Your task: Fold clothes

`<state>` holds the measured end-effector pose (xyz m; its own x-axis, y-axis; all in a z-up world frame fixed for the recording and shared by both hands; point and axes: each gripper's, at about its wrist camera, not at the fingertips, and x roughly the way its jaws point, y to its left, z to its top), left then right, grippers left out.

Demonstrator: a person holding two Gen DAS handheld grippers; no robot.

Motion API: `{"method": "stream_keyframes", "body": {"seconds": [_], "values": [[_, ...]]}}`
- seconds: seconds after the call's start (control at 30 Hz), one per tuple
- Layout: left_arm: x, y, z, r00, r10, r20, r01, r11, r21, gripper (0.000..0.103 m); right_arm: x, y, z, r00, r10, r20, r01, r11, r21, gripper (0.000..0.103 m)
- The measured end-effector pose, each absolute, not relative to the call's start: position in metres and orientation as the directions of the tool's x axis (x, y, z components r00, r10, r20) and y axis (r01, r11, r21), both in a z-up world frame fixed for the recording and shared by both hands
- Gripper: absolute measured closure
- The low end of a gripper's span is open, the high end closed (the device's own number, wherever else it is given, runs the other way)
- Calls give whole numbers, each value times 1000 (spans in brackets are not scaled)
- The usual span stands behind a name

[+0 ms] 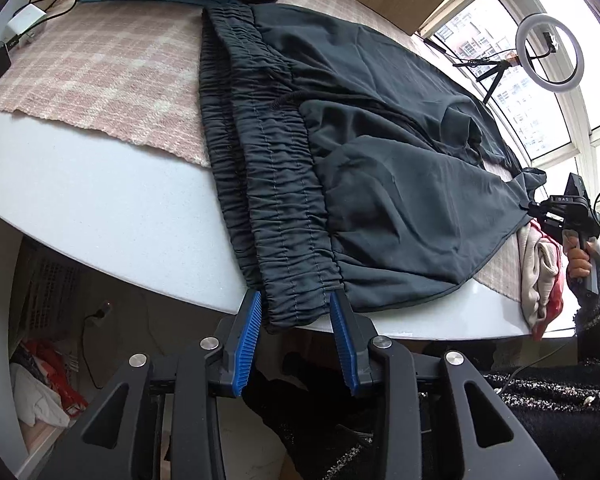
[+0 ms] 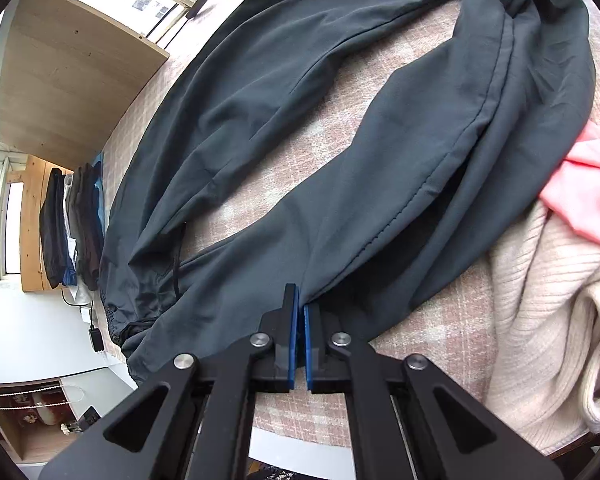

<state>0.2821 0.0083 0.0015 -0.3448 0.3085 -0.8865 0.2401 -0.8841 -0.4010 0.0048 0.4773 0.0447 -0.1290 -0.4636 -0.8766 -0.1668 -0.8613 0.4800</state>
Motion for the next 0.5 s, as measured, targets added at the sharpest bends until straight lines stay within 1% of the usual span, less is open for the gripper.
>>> {"method": "stream_keyframes", "body": {"seconds": [0.1,0.13,0.17,0.23,0.27,0.3,0.4,0.5], "values": [[280,18,0,-339,283,-897,207,-908,-365,70,4,472,46,-132,-463,-877,-160,-863,479,100],[279,18,1,-347,277,-896,208,-909,-362,73,4,471,47,-133,-463,-877,-158,-863,480,100],[279,17,2,-355,271,-895,209,-910,-359,87,4,469,48,-140,-465,-874,-157,-861,483,100],[279,16,5,-368,262,-892,212,-910,-355,91,7,466,52,-160,-471,-868,-153,-856,493,100],[279,16,8,-373,260,-891,214,-910,-355,97,8,464,54,-170,-474,-864,-152,-854,498,101],[279,14,13,-383,268,-884,217,-904,-368,99,9,463,57,-180,-477,-860,-150,-851,503,101],[277,3,35,-428,263,-865,253,-884,-394,100,13,458,63,-209,-485,-849,-144,-843,518,101],[273,-12,66,-479,247,-842,288,-862,-417,100,10,460,82,-250,-500,-829,-128,-832,540,101]]}}
